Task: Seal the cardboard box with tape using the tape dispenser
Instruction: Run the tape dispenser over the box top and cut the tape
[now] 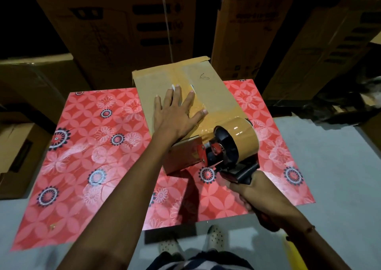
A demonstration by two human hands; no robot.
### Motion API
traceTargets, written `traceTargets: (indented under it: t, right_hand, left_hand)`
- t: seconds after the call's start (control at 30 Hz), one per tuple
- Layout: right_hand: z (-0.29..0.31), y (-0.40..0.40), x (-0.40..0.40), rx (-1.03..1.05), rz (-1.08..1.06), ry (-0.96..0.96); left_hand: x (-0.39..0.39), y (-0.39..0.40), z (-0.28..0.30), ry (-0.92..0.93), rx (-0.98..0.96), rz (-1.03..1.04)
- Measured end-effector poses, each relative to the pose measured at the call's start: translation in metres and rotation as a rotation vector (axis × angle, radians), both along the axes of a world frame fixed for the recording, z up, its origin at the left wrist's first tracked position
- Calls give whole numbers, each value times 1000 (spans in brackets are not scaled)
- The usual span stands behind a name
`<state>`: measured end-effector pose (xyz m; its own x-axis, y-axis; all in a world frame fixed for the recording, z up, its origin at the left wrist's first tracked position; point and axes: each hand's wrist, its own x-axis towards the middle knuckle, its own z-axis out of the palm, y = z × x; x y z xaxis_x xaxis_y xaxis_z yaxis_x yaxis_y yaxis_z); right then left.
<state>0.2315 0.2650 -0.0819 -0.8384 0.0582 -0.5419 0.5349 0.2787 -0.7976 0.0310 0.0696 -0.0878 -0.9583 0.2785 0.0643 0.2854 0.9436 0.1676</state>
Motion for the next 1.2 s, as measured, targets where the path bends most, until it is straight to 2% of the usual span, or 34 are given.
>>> traceTargets:
  t: [0.17,0.33,0.57,0.67,0.7,0.8,1.07,1.2]
  right_hand:
    - [16,7,-9,36,59,-17]
    - [4,-4,-6,158,5,-12]
    - [-15,-13,-3,684,47,16]
    - [-46,-14,18,895,297,-86]
    - [-61,-15,31,859,322,-128]
    - [-85,-12,58,745,220,-235]
    - [-112,10,34,472,-8,-70]
    - [-122,18,32,380,9,-33]
  left_hand:
    - [-1,1,-1,8,3,-1]
    - [-1,0,0,9,12,2]
    - [-2,-1,0,1,18,0]
    - [-3,-3,0,-11,24,1]
    - [-2,-3,0,-12,25,-4]
    - [-3,-3,-1,-1,16,9]
    - [-4,-4,1,-4,-1,-12]
    - [-11,-7,3,11,4,-31]
